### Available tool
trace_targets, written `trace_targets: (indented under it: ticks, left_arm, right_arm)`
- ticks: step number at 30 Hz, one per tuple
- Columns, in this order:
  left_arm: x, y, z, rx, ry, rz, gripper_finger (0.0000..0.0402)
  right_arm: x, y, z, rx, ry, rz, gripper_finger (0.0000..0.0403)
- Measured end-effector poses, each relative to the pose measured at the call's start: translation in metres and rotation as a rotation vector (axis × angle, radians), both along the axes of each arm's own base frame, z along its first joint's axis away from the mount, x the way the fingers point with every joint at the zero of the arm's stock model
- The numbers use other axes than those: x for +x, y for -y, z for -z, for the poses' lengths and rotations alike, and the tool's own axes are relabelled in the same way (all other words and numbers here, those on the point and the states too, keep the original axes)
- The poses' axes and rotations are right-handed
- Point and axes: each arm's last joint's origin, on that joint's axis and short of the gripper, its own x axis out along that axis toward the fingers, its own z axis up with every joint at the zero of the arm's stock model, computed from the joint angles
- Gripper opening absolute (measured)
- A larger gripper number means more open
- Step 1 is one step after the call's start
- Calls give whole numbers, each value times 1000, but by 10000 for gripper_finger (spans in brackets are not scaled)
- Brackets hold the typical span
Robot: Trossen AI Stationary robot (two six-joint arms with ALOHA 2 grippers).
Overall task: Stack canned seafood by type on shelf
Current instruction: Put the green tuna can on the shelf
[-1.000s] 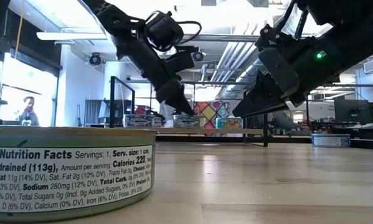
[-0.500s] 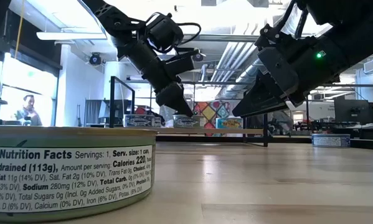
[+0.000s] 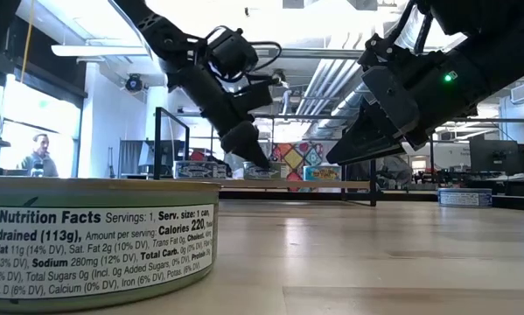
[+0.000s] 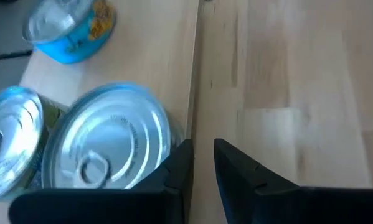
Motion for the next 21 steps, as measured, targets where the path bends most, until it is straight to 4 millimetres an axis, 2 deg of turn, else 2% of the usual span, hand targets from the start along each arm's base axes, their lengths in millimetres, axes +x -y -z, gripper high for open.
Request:
trace_targets:
  ticks: [15, 21]
  left_arm:
    - [1, -6, 0, 23, 10, 5, 52]
    - [0, 2, -13, 20, 39, 10, 52]
  right_arm:
    - [0, 0, 0, -1, 0, 1, 144]
    - [0, 0, 0, -1, -1, 0, 144]
